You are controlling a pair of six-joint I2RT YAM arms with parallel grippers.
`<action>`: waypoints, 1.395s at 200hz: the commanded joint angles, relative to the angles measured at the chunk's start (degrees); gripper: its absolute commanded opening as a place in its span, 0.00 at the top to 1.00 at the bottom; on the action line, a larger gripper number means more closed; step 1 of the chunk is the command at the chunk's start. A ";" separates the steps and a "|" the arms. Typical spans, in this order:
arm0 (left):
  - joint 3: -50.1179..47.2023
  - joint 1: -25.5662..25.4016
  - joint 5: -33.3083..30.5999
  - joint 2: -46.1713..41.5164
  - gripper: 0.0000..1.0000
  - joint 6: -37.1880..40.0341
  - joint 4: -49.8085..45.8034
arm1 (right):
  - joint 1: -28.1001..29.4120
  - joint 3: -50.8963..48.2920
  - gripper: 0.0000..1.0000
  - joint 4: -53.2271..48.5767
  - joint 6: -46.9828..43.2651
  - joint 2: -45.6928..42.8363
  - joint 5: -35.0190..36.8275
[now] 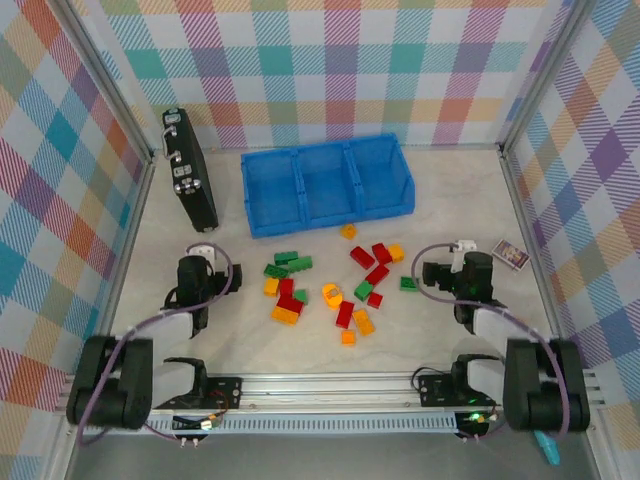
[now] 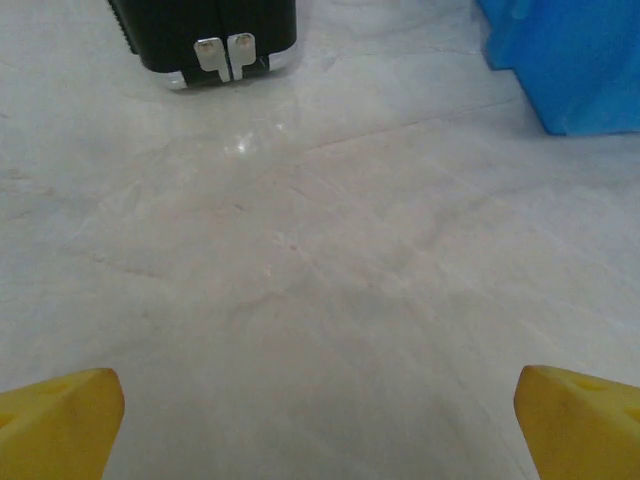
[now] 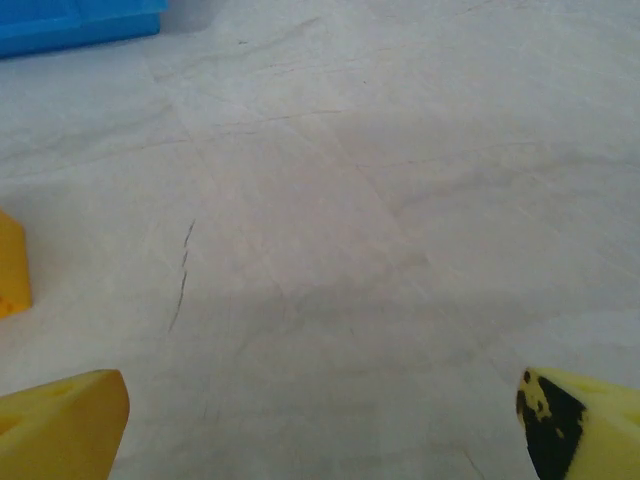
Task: Sort the legos into containers by color
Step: Pick up the lego from the middle-right of the table.
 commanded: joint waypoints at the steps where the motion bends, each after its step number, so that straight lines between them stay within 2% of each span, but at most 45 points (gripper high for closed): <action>1: 9.16 -0.10 -1.29 20.57 0.00 -0.89 24.86 | 1.40 9.17 0.01 25.13 2.64 19.86 -4.39; 161: 9.16 -0.06 -1.34 20.53 0.00 -0.89 24.80 | 1.35 9.16 0.01 25.16 2.69 19.80 -4.44; 174: 8.97 2.05 5.24 20.49 0.00 -1.42 25.12 | 1.38 9.16 0.01 25.15 2.67 19.84 -4.43; 227: 9.51 1.26 4.22 20.59 0.00 -0.52 24.22 | 1.40 9.12 0.01 25.18 2.72 19.79 -4.47; 236: 9.51 1.26 4.22 20.60 0.00 -0.52 24.19 | 1.42 9.14 0.01 25.06 3.44 19.03 -2.32; 251: 9.64 1.19 4.14 20.67 0.00 -0.45 24.01 | 1.45 11.73 0.01 15.52 4.48 13.92 0.05; 279: 9.60 1.14 4.12 20.66 0.00 -0.33 24.00 | 1.46 23.25 0.01 -13.33 13.56 7.30 -0.63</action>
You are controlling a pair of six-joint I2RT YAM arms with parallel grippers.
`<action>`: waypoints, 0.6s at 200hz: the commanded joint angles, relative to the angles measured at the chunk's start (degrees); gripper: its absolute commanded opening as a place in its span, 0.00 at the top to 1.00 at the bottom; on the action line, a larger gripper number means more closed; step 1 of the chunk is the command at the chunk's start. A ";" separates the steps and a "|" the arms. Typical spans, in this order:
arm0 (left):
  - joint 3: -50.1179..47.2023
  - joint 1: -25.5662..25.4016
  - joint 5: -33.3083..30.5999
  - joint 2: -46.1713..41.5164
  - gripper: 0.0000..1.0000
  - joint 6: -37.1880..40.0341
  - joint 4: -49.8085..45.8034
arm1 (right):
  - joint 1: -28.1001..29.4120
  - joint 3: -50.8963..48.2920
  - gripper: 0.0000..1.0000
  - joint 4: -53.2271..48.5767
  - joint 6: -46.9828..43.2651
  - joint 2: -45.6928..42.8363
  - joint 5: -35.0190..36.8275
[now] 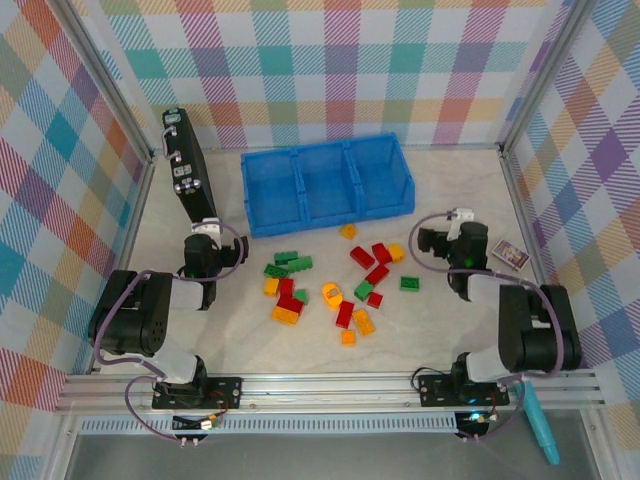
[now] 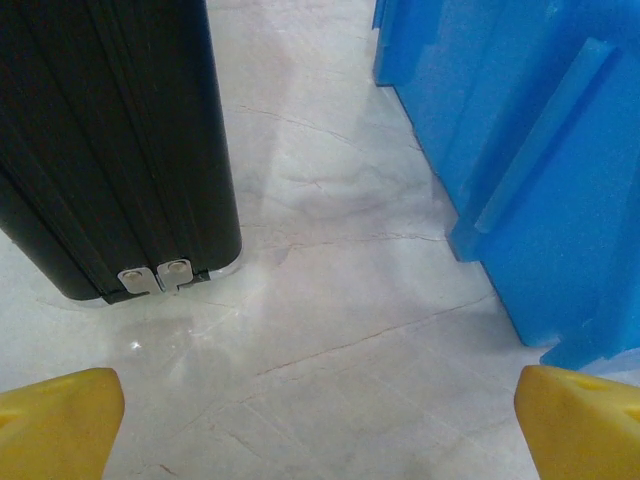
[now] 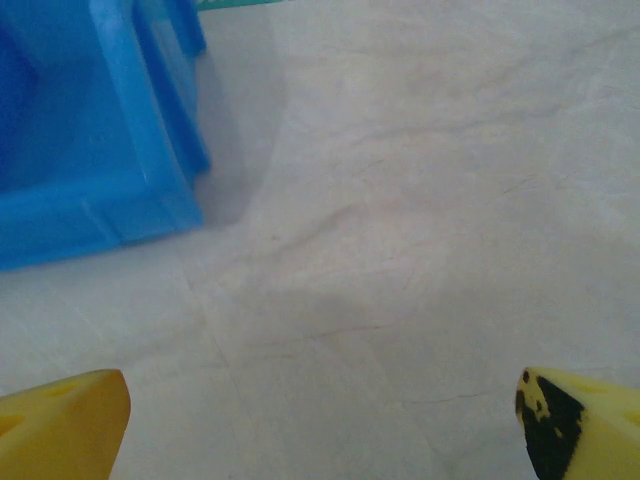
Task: Sort the legos into containers by color
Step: Pick up the lego from the middle-right of the table.
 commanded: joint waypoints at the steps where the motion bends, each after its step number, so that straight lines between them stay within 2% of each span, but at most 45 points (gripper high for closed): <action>1: 1.30 0.37 1.13 0.61 0.00 -0.15 1.66 | 0.28 9.73 0.01 -20.99 8.52 -5.54 -0.18; 13: 1.17 0.36 1.13 0.53 0.00 -0.26 1.80 | 0.41 13.42 0.01 -28.41 11.51 -5.80 -3.76; 23: 1.38 0.49 3.20 -0.55 0.00 0.51 1.23 | 0.56 16.30 0.01 -34.10 13.61 -5.16 -3.71; 31: 4.36 0.88 8.77 -4.06 0.00 2.06 -7.02 | 0.63 19.17 0.01 -40.83 15.80 -3.85 -2.46; 40: 10.80 1.18 12.35 -9.02 0.00 3.11 -21.54 | 0.68 21.67 0.01 -46.28 17.65 -2.38 -1.48; 55: 20.16 0.88 12.64 -16.67 0.00 0.11 -35.60 | 0.65 21.99 0.01 -49.20 19.11 -2.28 -3.87; 73: 33.50 -1.48 9.11 -22.77 0.00 -2.81 -49.17 | 1.04 21.53 0.01 -51.27 20.73 -3.28 -6.63; 84: 42.97 -3.55 7.52 -23.50 0.00 -2.10 -57.85 | 1.59 21.56 0.01 -53.18 21.71 -3.84 -6.86; 97: 53.72 -4.76 8.96 -22.22 0.00 -0.58 -68.16 | 2.79 21.33 0.00 -54.68 22.67 -4.73 -7.34; 120: 67.67 -5.93 11.29 -19.50 0.00 0.13 -80.16 | 6.68 21.58 0.00 -57.91 23.96 -5.52 -5.73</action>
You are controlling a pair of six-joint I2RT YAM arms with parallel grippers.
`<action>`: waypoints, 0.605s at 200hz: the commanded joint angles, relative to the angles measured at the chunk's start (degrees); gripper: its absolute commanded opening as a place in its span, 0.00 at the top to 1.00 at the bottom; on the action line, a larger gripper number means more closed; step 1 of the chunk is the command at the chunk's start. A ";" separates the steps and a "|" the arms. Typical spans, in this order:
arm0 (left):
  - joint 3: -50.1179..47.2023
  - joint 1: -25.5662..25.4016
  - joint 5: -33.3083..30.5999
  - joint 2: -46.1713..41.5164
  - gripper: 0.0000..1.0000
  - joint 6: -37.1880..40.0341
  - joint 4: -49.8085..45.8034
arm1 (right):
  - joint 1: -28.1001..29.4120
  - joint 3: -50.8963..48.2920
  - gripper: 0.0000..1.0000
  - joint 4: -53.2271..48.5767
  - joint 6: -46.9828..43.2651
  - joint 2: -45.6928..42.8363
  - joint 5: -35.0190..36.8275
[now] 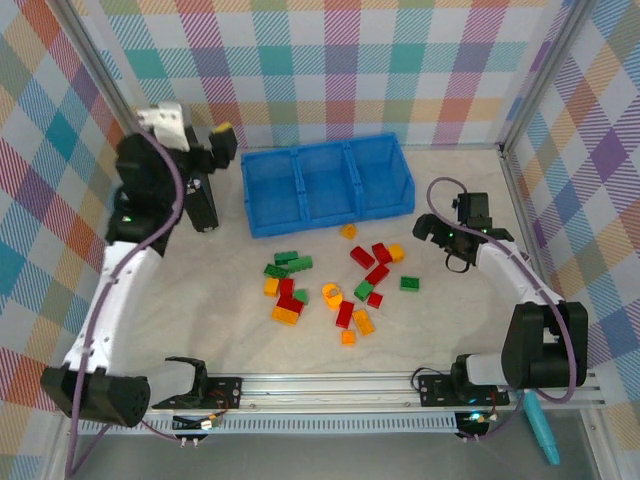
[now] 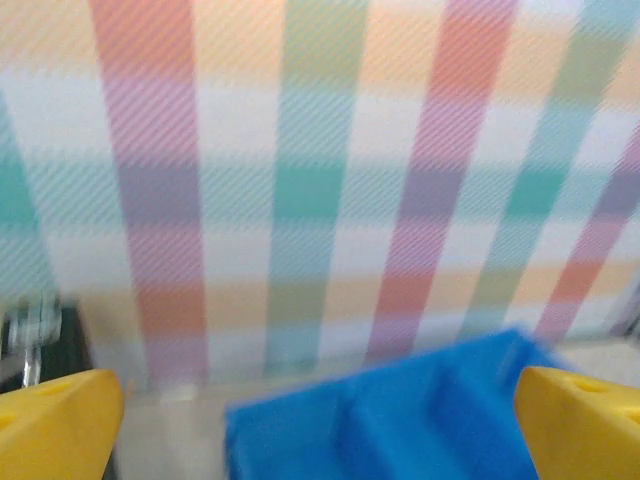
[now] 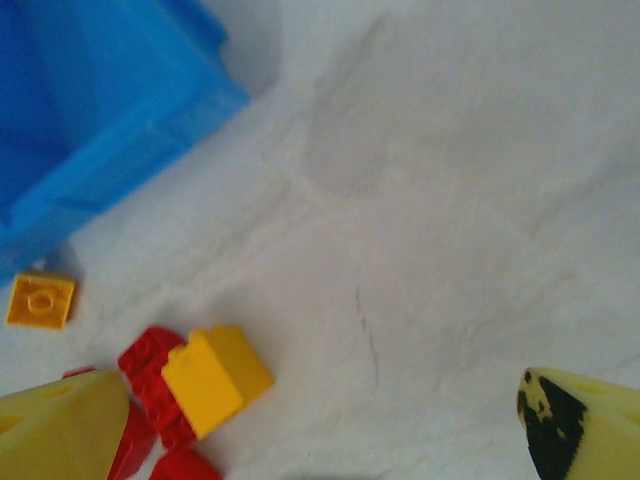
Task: Sort the legos into containers by color
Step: Pick up the lego from the middle-right of the table.
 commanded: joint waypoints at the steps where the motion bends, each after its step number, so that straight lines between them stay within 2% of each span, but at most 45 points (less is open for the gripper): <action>1: 8.56 -1.23 2.66 2.20 0.00 0.90 -23.97 | 3.73 -0.10 0.00 -7.09 3.45 -1.94 -0.34; 57: 20.87 -4.46 5.94 4.06 0.00 0.96 -33.19 | 12.20 1.44 0.03 -14.60 6.59 1.01 6.06; 92: 25.30 -7.46 7.19 5.85 0.00 0.81 -38.16 | 14.37 1.25 0.09 -14.80 7.95 4.60 7.59; 121: 26.29 -10.06 7.65 6.33 0.00 1.04 -39.73 | 15.44 1.64 0.10 -14.41 8.09 8.02 8.67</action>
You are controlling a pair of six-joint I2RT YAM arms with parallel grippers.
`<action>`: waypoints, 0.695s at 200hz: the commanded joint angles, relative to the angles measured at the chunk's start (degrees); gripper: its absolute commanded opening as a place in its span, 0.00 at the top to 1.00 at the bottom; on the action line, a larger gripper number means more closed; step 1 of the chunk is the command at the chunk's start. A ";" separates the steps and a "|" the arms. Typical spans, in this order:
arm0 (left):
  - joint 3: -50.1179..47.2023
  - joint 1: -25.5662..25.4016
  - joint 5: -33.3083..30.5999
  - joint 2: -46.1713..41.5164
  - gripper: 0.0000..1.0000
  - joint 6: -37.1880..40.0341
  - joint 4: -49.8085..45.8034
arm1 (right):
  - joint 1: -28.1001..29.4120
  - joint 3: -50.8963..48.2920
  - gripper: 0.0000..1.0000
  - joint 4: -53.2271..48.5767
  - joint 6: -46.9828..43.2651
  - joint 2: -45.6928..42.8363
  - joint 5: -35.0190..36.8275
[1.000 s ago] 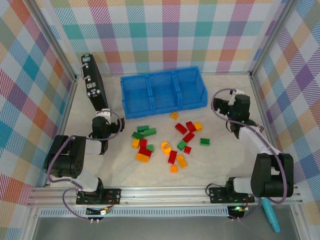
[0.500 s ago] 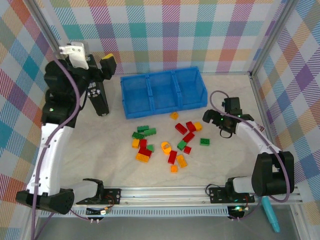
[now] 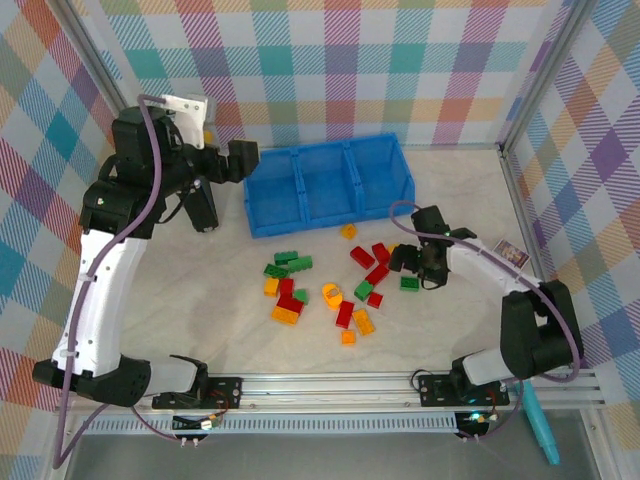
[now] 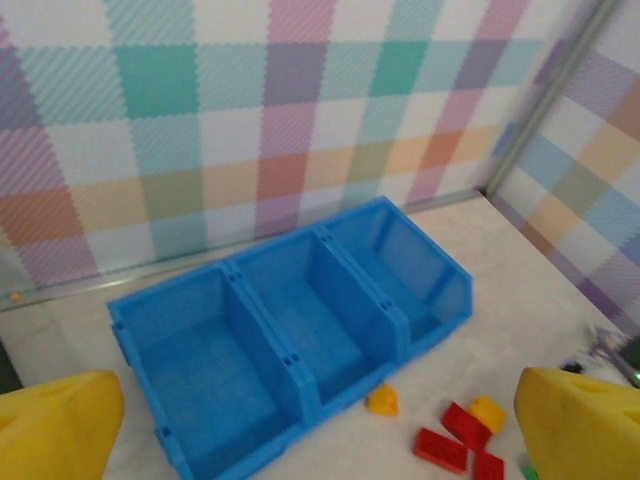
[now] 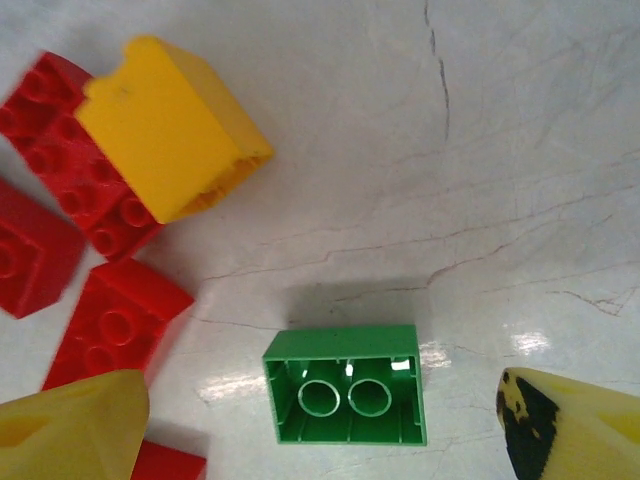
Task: Sort the legos into containers by color
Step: Pick up the lego from the middle-right of the table.
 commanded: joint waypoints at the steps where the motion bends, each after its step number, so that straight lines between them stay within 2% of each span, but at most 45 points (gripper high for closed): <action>1: 2.63 -1.75 1.61 -0.19 0.00 0.72 -3.59 | 0.87 1.64 0.10 -1.53 1.23 2.44 2.10; 57: 3.50 -3.54 0.59 1.45 0.00 0.75 -4.45 | 1.51 1.64 0.23 -1.08 0.74 7.00 4.23; 104: 5.49 -4.09 0.12 3.88 0.00 0.93 -6.41 | 1.59 0.01 0.51 -0.54 0.12 8.50 3.90; 118: 8.33 -4.07 -0.88 5.72 0.00 2.29 -9.73 | 1.55 0.87 0.57 -1.72 -0.79 8.59 3.65; 139: 13.13 -4.07 -1.75 8.91 0.00 4.75 -17.01 | 1.56 3.16 0.60 -3.98 -2.81 6.94 3.54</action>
